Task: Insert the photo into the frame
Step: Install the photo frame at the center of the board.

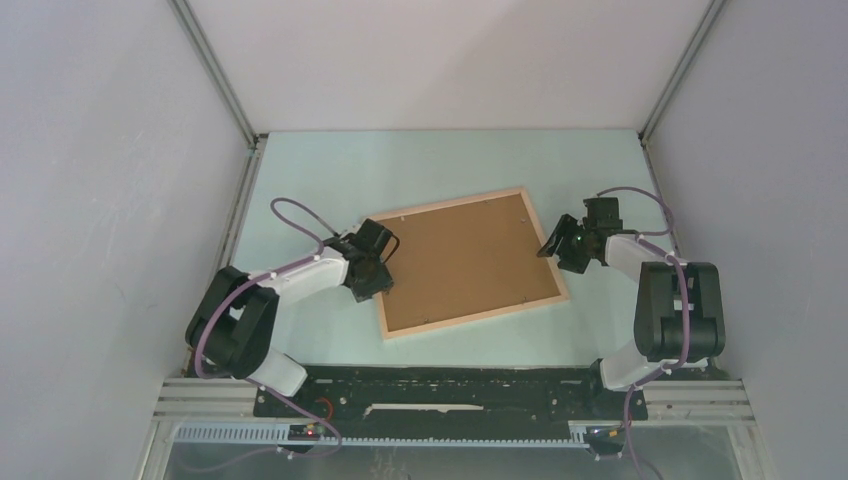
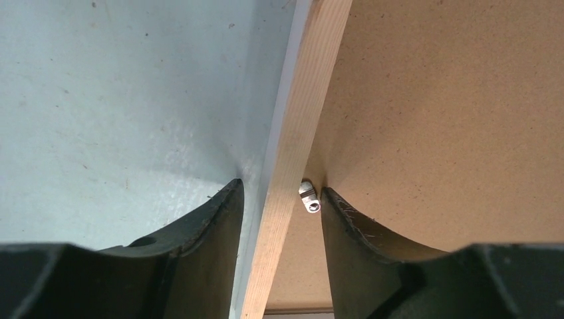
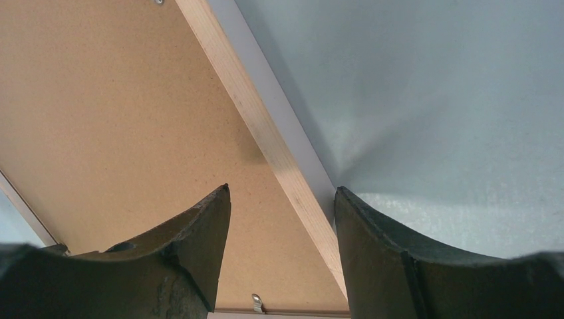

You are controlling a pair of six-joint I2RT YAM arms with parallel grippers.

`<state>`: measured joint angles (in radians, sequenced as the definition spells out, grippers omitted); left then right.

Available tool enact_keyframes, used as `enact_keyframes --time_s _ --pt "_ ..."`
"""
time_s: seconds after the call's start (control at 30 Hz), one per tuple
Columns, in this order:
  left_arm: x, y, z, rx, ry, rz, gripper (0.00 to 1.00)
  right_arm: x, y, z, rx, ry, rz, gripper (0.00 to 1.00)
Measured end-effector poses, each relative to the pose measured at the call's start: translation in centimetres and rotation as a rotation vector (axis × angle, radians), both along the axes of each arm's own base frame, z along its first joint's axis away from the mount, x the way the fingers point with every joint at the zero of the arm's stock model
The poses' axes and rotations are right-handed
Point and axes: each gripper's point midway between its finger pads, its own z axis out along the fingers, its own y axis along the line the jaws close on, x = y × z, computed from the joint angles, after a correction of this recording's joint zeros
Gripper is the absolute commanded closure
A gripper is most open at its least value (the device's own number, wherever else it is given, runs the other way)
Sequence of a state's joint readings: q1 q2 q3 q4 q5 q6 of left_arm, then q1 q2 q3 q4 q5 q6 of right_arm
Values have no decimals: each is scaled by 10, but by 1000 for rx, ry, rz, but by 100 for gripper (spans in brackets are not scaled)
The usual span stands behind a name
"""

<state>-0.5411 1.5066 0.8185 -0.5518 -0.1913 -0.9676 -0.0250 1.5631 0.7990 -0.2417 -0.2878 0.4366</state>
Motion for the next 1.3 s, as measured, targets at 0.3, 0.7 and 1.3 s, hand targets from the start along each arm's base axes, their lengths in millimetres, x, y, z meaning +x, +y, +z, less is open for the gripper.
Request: enact_keyframes --time_s 0.3,0.7,1.3 --pt "0 7 0 21 3 14 33 0 1 0 0 0 2 35" --pt "7 15 2 10 -14 51 49 -1 4 0 6 -1 12 35" --pt "7 5 1 0 -41 31 84 -1 4 1 7 -1 13 35"
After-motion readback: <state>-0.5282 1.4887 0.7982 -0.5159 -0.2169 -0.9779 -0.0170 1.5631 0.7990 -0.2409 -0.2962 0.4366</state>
